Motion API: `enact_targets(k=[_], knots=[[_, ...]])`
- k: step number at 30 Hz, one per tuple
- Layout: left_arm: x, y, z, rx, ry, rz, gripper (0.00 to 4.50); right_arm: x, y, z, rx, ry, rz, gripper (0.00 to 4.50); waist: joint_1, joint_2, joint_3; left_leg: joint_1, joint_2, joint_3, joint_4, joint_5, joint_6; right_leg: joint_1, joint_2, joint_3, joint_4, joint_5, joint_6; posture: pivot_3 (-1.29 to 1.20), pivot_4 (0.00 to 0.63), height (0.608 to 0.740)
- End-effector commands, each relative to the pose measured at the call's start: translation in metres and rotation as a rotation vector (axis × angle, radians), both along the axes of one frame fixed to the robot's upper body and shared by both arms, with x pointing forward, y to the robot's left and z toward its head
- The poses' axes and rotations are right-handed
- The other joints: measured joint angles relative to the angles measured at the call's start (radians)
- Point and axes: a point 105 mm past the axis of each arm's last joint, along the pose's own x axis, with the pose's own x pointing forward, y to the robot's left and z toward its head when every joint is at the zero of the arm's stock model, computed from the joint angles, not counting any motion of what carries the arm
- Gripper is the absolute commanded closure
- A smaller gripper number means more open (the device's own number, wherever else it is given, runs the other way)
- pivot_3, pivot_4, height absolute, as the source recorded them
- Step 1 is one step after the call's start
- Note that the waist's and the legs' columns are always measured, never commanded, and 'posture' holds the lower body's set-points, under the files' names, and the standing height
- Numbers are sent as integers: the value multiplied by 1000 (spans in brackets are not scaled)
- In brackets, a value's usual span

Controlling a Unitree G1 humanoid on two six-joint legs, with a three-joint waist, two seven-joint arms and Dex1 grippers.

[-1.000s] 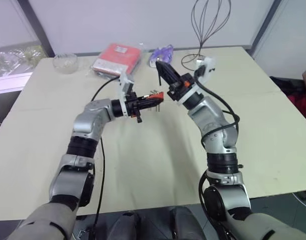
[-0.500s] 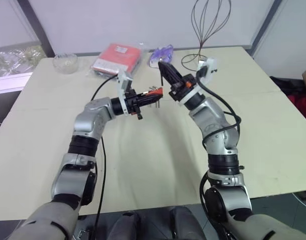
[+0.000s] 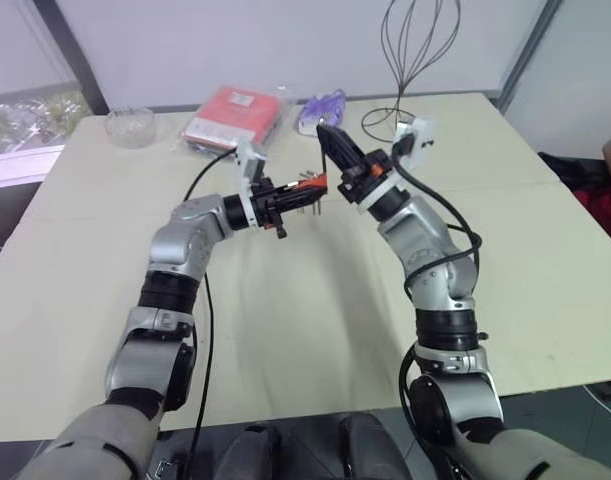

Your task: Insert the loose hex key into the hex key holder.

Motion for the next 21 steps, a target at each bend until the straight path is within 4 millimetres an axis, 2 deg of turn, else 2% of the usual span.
enact_targets(k=[1, 16, 21], knots=[[-1, -1, 22, -21, -75, -6, 4500, -3, 0, 7, 18, -34, 0, 4477, 0, 0, 0, 0, 0, 0, 0, 0, 0, 0, 0, 0, 0, 0, 0, 0, 150, 740], [-6, -5, 24, -14, -90, -28, 4500, 1, -1, -1, 19, -12, -10, 4477, 0, 0, 0, 0, 0, 0, 0, 0, 0, 0, 0, 0, 0, 0, 0, 0, 150, 740], [-7, -7, 19, 5, -88, -35, 4500, 0, -1, -1, 22, -13, -10, 4477, 0, 0, 0, 0, 0, 0, 0, 0, 0, 0, 0, 0, 0, 0, 0, 0, 150, 740]])
